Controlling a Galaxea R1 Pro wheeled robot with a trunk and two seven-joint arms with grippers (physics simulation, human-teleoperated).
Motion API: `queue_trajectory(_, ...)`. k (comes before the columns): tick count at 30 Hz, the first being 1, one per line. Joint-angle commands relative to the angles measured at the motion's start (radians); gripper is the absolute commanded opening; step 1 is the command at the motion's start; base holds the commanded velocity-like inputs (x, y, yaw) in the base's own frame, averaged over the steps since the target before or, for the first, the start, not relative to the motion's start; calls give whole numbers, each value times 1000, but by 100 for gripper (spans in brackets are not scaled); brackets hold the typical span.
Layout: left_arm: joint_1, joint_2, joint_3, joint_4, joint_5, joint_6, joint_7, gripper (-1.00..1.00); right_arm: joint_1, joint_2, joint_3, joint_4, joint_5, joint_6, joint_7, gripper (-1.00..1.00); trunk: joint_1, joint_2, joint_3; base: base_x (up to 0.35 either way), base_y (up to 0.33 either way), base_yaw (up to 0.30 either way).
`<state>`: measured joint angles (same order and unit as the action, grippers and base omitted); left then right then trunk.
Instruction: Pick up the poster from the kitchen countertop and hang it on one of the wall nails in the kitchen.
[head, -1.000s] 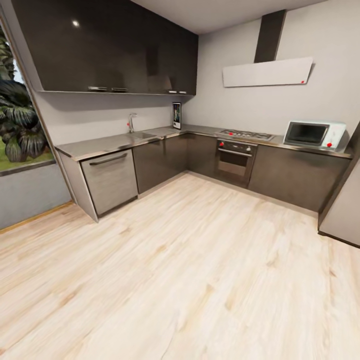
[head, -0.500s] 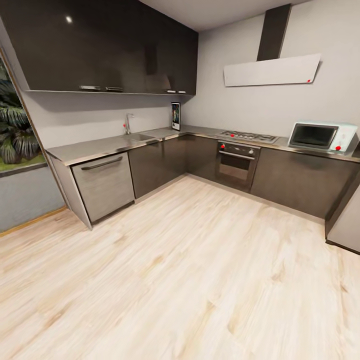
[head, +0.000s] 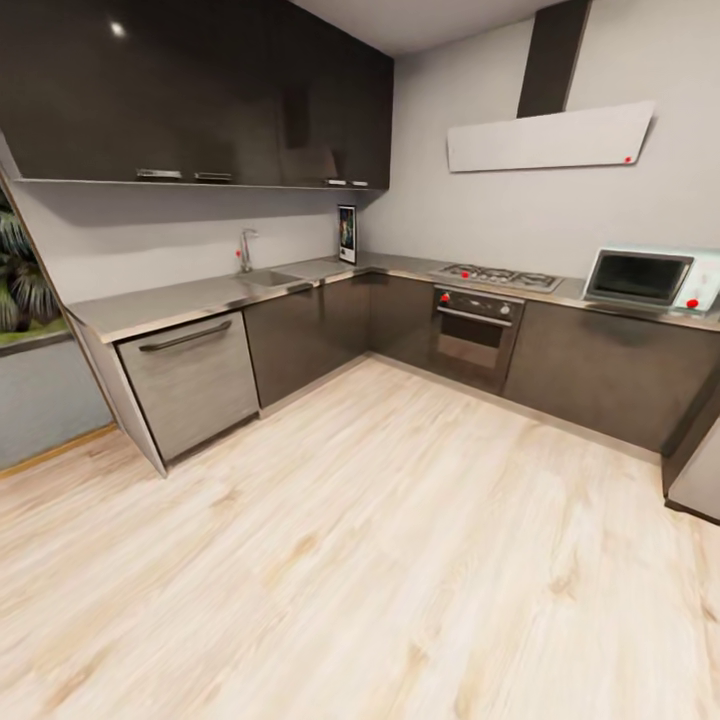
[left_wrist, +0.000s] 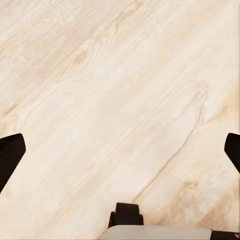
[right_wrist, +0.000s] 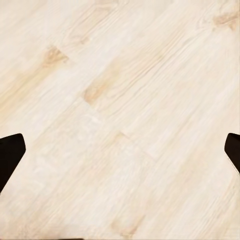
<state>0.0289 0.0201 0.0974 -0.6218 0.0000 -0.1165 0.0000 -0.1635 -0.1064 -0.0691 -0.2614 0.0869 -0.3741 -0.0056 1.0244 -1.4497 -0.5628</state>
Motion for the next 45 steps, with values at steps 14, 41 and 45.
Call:
queue_trajectory(14, 0, 0, 1, -1, 0, -2, 0, 100, -1, 1, -3, 1, 15, -4, -1, 100, 1, 0, -1, 340, -13, 0)
queue_trajectory(41, 0, 0, 1, -1, 0, -2, 0, 100, -1, 1, -1, 1, 16, -5, -1, 100, 1, 0, -1, 340, 0, 0)
queue_trajectory(45, 0, 0, 1, -1, 0, -2, 0, 100, -1, 2, -1, 1, 16, -5, -1, 100, 1, 0, -1, 340, 0, 0)
